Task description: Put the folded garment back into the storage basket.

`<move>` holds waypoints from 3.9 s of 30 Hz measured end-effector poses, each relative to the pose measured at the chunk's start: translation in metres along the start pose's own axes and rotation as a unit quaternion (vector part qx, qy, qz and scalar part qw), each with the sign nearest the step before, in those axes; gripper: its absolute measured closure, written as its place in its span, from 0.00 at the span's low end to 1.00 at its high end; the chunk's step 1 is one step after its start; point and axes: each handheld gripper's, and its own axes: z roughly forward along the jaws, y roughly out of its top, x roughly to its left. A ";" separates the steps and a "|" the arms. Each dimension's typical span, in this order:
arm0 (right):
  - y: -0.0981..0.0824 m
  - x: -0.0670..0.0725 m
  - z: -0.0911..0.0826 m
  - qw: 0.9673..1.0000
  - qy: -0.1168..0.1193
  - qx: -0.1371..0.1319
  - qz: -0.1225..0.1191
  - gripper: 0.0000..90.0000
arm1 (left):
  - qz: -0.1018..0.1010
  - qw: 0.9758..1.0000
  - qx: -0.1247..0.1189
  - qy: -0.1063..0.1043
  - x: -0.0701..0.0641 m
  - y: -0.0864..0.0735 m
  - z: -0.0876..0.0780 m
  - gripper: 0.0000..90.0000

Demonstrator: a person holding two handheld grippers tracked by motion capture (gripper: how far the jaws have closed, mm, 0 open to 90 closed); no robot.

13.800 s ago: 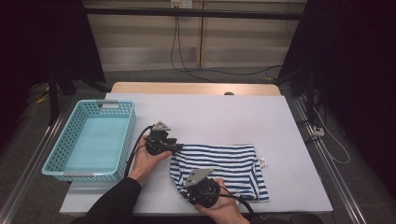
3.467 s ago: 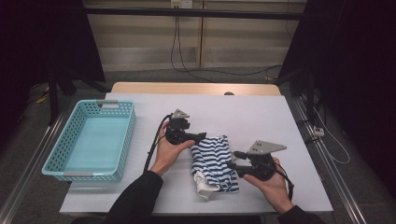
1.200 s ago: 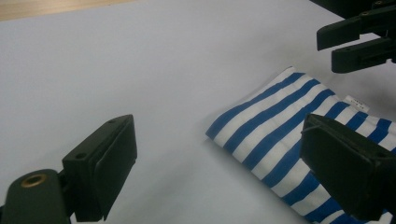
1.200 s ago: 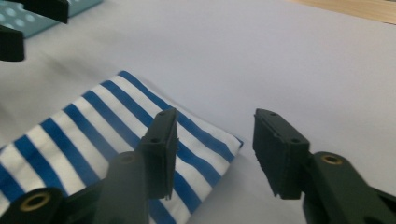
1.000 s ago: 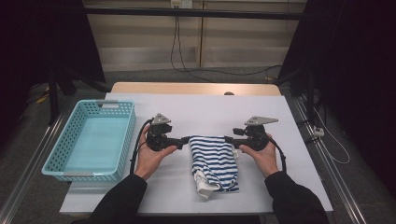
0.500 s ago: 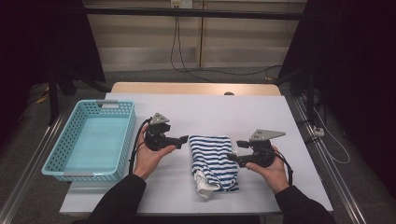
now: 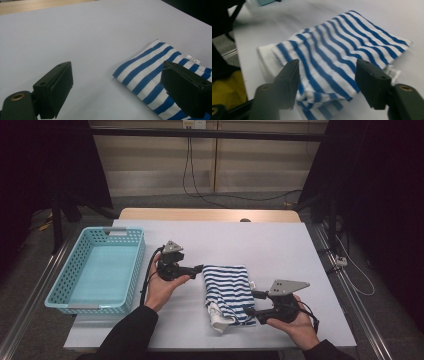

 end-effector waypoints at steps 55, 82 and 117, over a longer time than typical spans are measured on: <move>-0.019 0.006 0.028 0.983 0.026 0.129 -0.125 0.92 | 0.006 1.000 0.027 -0.013 -0.006 -0.005 0.016 0.12; -0.019 -0.001 0.025 0.989 0.054 0.112 -0.074 0.94 | -0.026 0.998 0.063 -0.003 -0.008 -0.010 0.061 0.52; -0.020 0.000 0.024 0.991 0.056 0.101 -0.066 0.94 | -0.009 0.998 0.058 -0.024 -0.021 -0.017 0.060 0.93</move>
